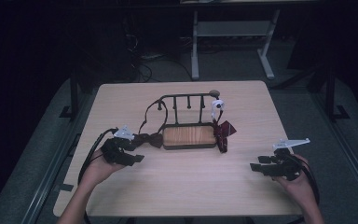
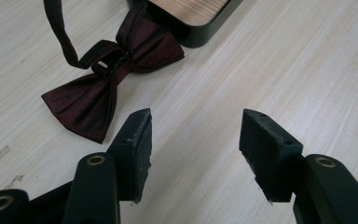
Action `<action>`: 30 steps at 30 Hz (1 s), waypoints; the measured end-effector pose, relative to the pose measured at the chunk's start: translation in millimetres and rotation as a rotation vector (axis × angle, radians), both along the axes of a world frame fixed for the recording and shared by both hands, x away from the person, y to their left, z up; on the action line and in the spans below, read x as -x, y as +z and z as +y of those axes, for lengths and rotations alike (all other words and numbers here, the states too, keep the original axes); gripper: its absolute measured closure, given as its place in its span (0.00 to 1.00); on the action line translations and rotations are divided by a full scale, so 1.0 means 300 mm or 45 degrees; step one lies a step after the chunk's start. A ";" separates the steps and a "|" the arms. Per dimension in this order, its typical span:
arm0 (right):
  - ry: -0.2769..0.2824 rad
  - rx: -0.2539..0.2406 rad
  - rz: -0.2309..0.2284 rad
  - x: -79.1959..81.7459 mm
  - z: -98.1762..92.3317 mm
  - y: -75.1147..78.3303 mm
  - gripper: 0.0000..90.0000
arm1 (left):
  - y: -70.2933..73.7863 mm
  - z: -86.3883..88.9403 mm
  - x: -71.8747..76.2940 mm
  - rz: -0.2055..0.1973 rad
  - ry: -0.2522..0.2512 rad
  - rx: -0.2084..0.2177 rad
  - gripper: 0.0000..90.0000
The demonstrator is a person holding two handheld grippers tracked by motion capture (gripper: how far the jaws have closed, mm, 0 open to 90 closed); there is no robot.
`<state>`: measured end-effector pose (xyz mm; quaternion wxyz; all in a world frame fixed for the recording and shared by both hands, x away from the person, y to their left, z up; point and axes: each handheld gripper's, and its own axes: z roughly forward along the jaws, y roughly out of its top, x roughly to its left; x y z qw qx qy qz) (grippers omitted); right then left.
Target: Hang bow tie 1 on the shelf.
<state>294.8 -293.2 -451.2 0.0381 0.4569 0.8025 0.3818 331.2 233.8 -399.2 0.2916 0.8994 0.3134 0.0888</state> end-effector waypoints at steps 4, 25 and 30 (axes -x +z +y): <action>0.002 0.002 0.001 0.000 0.003 0.000 0.47 | -0.011 -0.002 0.012 -0.007 0.001 0.001 0.49; 0.011 0.006 -0.011 0.004 0.012 0.003 0.47 | -0.066 0.007 0.083 -0.039 0.030 0.027 0.46; 0.022 0.016 -0.026 0.005 0.021 0.006 0.47 | -0.087 0.009 0.095 -0.062 0.048 0.046 0.45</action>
